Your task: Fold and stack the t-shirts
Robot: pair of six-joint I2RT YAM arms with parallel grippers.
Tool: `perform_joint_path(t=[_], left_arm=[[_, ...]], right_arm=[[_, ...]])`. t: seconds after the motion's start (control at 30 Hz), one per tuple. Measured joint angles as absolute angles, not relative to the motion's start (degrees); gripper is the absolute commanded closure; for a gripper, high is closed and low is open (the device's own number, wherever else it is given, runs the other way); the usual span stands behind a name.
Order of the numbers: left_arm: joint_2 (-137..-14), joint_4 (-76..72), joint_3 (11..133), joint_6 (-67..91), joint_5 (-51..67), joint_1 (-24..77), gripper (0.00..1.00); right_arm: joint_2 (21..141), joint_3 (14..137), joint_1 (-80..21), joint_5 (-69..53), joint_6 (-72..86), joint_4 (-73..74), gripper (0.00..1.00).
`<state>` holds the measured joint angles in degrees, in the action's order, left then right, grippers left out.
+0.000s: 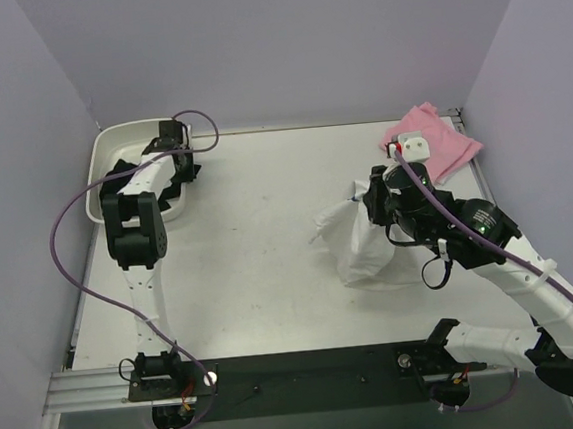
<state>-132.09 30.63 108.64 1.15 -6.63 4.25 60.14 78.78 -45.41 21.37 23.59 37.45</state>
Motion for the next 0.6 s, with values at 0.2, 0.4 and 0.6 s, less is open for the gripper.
perform_joint_path(t=[0.2,0.4,0.6], left_arm=[[-136.53,34.11,116.57,0.54,-6.94,3.73,0.6],[-136.84,35.14,117.36,1.34,-6.26,4.01,0.02],[-133.99,39.55,117.97,6.0,-10.52,4.71,0.03]], right_arm=[[60.16,76.34,-45.32,20.49,23.57,37.15,1.0],[61.89,75.64,-44.53,19.79,23.51,35.42,1.0],[71.18,80.36,-42.81,16.43,22.94,33.71,1.0]])
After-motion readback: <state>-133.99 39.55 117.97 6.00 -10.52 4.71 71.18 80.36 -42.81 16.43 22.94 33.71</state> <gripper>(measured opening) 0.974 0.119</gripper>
